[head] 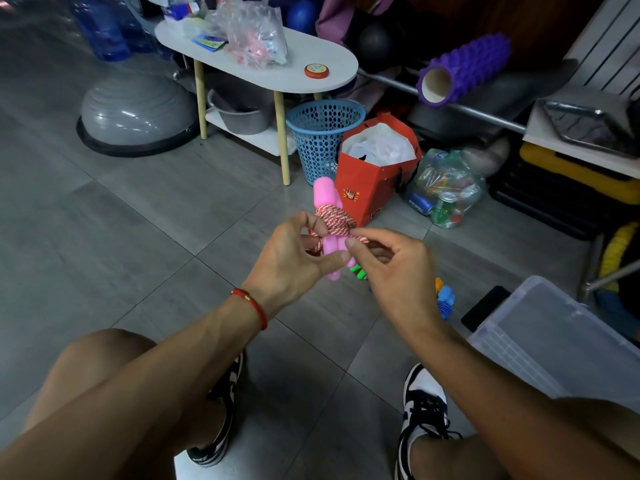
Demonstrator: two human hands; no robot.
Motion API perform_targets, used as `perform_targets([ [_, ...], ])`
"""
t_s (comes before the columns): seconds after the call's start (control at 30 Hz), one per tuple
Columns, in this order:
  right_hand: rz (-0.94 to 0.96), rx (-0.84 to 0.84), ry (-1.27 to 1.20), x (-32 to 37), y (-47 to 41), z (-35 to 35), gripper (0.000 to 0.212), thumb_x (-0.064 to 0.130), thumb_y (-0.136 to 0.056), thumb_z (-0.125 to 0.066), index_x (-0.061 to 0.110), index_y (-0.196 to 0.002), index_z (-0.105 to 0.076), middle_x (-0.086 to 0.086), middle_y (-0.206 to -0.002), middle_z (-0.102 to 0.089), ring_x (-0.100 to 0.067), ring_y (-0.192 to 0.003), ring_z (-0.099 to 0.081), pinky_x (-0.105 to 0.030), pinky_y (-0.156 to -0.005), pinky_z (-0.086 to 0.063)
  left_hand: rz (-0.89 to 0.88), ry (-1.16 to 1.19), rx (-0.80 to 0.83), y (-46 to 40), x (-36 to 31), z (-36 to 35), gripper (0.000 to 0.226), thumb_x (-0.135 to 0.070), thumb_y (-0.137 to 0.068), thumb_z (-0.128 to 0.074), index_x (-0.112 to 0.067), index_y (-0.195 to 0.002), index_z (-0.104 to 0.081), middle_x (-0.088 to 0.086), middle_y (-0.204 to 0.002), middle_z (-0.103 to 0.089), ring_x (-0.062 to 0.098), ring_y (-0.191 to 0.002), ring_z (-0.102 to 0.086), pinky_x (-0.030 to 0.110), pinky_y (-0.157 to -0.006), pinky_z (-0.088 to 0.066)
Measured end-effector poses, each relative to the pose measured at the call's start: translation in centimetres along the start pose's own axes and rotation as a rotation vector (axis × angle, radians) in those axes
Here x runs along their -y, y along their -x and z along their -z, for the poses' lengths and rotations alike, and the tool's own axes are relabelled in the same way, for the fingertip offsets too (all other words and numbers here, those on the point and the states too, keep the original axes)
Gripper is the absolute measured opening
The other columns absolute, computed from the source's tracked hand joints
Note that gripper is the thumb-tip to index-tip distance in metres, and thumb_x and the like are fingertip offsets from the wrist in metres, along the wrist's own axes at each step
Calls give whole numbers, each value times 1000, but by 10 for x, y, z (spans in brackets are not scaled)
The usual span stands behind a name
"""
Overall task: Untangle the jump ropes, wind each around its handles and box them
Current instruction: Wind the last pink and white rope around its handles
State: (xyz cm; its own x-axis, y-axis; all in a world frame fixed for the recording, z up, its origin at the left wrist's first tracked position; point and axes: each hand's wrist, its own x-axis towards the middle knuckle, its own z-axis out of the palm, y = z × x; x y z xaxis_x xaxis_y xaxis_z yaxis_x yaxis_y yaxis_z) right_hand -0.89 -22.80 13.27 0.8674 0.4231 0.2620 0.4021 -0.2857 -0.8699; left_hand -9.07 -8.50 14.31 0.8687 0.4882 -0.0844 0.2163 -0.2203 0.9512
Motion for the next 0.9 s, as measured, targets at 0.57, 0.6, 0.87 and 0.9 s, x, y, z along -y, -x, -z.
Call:
perform_targets([
  [0.57, -32, -20, 153, -9, 2, -21, 37, 39, -73, -81, 21, -101, -66, 6, -91, -70, -15, -85, -67, -34, -72, -54, -150, 105, 132, 1, 2, 0, 41, 17, -95, -46, -4, -121, -70, 11, -107, -76, 18, -106, -72, 35, -99, -54],
  [0.6, -45, -23, 147, -8, 1, -21, 36, 40, -73, -81, 21, -100, -66, 7, -90, -70, -12, -83, -66, -34, -71, -55, -174, 50, 107, 0, 2, 1, 40, 13, -94, -51, -10, -120, -72, 6, -105, -77, 16, -104, -72, 38, -99, -55],
  [0.87, -152, -10, 76, -1, -4, -20, 33, 31, -72, -85, 21, -98, -67, 11, -84, -70, -3, -70, -65, -31, -68, -58, -283, -323, -118, -3, -1, 4, 40, -11, -79, -73, -31, -105, -51, -8, -92, -72, 12, -94, -67, 29, -89, -51],
  [0.9, -172, -4, 64, 0, -4, -20, 32, 30, -72, -85, 22, -97, -67, 11, -83, -70, -2, -69, -65, -31, -67, -58, -276, -315, -155, -3, -1, 5, 39, -13, -77, -76, -28, -102, -51, -7, -89, -72, 9, -90, -67, 25, -85, -49],
])
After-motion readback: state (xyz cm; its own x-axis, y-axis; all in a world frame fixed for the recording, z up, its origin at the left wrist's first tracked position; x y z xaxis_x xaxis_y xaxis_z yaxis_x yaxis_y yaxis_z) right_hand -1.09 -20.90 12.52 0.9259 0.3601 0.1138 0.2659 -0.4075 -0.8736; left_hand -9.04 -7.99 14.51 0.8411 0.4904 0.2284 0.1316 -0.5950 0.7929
